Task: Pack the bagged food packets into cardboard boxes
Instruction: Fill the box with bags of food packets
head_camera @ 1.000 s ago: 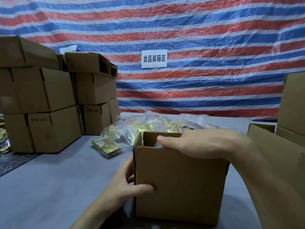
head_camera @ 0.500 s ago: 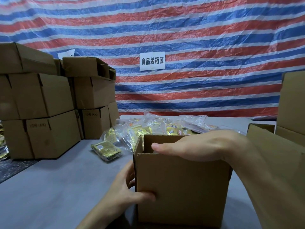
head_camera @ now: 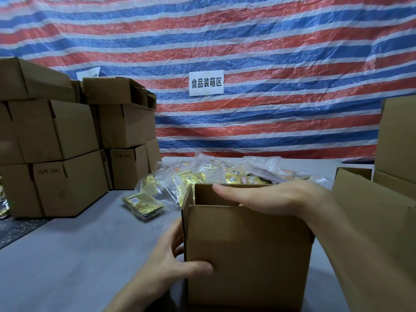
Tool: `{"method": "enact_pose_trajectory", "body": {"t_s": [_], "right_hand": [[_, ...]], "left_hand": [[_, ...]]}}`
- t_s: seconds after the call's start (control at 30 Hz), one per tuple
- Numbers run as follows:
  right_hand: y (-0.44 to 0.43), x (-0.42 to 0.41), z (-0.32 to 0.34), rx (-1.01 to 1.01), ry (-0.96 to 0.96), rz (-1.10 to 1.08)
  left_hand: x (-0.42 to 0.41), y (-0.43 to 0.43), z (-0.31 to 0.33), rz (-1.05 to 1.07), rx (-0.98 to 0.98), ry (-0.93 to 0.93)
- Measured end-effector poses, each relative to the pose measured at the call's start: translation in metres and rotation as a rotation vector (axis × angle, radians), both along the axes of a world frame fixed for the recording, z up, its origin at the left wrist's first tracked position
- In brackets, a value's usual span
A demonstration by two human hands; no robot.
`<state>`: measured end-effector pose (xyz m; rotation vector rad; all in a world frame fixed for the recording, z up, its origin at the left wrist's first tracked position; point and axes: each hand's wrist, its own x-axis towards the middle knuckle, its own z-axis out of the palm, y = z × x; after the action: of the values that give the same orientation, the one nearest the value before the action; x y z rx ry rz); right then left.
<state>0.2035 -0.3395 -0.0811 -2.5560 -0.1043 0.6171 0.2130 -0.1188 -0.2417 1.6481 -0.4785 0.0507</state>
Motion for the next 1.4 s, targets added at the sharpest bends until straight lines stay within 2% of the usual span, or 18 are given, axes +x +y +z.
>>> {"method": "enact_pose_trajectory", "body": {"t_s": [0.07,0.13,0.23,0.27,0.33,0.4,0.43,0.5,0.6,0.67,0.7,0.77,0.87,0.97,1.17,1.4], "right_hand": [[0.003,-0.004,0.002,-0.019,-0.083,-0.015],[0.003,-0.004,0.003,-0.122,-0.287,0.006],[0.001,-0.006,0.005,-0.162,-0.490,0.015],[0.000,-0.004,0.003,-0.177,-0.507,0.005],[-0.002,-0.004,-0.002,-0.210,-0.414,-0.034],[-0.002,-0.007,-0.008,-0.179,-0.306,-0.060],[-0.002,-0.009,-0.010,-0.147,-0.330,-0.060],[-0.005,-0.016,-0.015,-0.039,-0.542,-0.041],[-0.019,-0.028,-0.031,0.184,-1.007,-0.112],[-0.035,-0.039,-0.043,0.258,-1.143,-0.204],[-0.044,-0.044,-0.050,0.295,-1.108,-0.254],[-0.060,-0.055,-0.068,0.408,-0.906,-0.328],[-0.069,-0.064,-0.106,0.702,-0.544,-0.293],[-0.068,-0.067,-0.133,0.815,-0.357,-0.302],[-0.068,-0.073,-0.122,0.690,-0.356,-0.263],[-0.068,-0.097,-0.104,0.550,-0.437,-0.497]], "left_hand": [[-0.001,-0.001,0.000,0.001,-0.016,0.012],[-0.001,-0.002,0.000,-0.004,-0.028,0.018],[-0.001,-0.002,0.001,-0.021,-0.036,0.032],[-0.001,-0.002,0.001,-0.027,-0.040,0.036],[-0.001,-0.002,0.000,-0.034,-0.050,0.045],[-0.001,-0.002,0.001,-0.036,-0.048,0.046],[-0.001,-0.002,0.001,-0.032,-0.041,0.037],[0.000,-0.001,-0.001,-0.023,-0.038,0.011],[0.004,-0.002,-0.004,-0.011,-0.068,-0.022],[0.004,-0.003,-0.005,-0.021,-0.082,-0.049],[0.004,-0.003,-0.004,-0.029,-0.086,-0.055],[0.004,-0.003,-0.003,-0.043,-0.097,-0.054],[0.001,-0.003,-0.001,-0.055,-0.114,-0.024],[-0.001,-0.001,0.000,-0.074,-0.107,0.025],[0.002,-0.005,-0.005,-0.057,-0.163,0.163],[-0.012,-0.038,0.014,0.001,-0.121,0.172]]}}
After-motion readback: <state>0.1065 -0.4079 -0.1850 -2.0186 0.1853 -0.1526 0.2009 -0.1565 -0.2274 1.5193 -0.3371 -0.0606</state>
